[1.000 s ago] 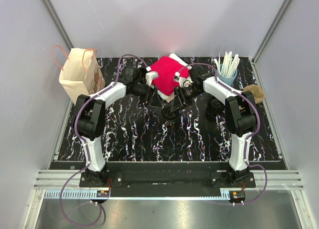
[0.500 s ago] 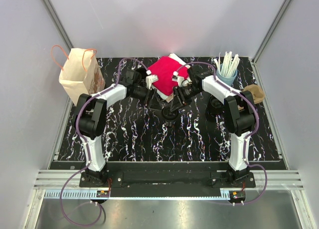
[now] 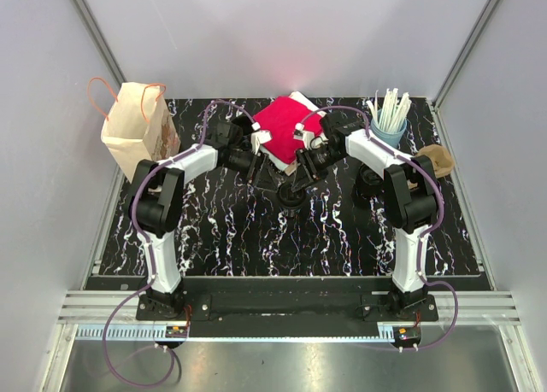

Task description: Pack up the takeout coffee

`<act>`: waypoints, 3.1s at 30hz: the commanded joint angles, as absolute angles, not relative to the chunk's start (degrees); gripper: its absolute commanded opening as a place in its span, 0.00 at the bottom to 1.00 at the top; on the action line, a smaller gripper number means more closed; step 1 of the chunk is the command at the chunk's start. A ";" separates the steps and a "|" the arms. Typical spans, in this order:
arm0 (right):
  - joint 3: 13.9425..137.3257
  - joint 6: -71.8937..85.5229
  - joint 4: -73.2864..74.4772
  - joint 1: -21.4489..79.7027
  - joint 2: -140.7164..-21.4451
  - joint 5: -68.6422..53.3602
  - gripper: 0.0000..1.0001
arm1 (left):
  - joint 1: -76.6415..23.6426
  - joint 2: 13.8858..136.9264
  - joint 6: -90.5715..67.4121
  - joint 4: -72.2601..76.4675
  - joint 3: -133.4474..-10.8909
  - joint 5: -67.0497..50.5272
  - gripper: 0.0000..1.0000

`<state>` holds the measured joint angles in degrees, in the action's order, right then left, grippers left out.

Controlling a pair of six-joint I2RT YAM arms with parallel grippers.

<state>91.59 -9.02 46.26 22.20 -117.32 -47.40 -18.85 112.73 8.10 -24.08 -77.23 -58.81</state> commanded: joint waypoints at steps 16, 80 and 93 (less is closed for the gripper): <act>91.67 -13.01 46.84 24.34 -118.56 -42.98 0.48 | -19.07 119.53 5.89 -22.41 -79.01 -63.02 0.57; 96.68 -25.58 55.81 25.22 -122.34 -42.54 0.49 | -20.48 124.19 14.24 -36.56 -83.06 -66.89 0.38; 90.27 -25.93 49.23 25.75 -118.75 -37.89 0.49 | -22.94 124.63 14.59 -37.70 -81.04 -53.88 0.31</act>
<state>94.56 -23.11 54.78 24.97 -119.15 -48.88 -20.25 122.23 9.41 -36.03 -84.60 -72.97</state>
